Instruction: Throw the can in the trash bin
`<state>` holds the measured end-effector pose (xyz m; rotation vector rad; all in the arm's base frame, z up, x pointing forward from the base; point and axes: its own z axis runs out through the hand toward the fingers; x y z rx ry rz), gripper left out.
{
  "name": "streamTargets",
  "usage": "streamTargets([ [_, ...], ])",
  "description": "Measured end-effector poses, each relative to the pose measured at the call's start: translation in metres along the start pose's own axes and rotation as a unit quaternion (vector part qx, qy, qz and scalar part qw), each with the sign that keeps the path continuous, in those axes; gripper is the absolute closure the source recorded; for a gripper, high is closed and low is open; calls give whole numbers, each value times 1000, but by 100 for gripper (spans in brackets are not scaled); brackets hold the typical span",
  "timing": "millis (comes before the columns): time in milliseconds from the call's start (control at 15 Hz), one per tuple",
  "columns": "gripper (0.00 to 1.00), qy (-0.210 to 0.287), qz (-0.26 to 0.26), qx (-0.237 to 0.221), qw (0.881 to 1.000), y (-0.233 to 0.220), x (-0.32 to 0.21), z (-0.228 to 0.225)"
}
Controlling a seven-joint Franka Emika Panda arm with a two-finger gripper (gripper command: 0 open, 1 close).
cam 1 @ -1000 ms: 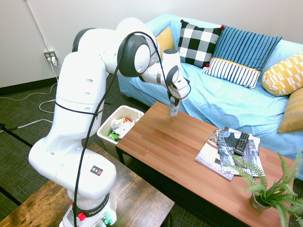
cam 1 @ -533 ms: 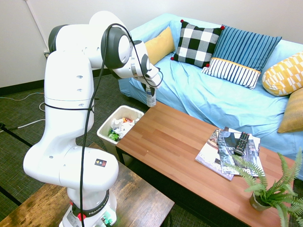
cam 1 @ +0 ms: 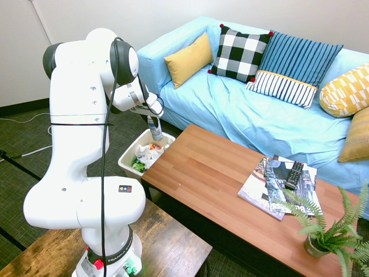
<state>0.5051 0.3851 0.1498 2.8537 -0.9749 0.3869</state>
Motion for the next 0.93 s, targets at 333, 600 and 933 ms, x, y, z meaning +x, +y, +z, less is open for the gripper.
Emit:
streamTargets([
  [333, 0, 0, -16, -19, 1000, -1, -25, 34],
  [600, 0, 1, -17, -22, 1000, -1, -28, 37],
  [933, 0, 4, -19, -17, 1000, -4, -35, 31],
])
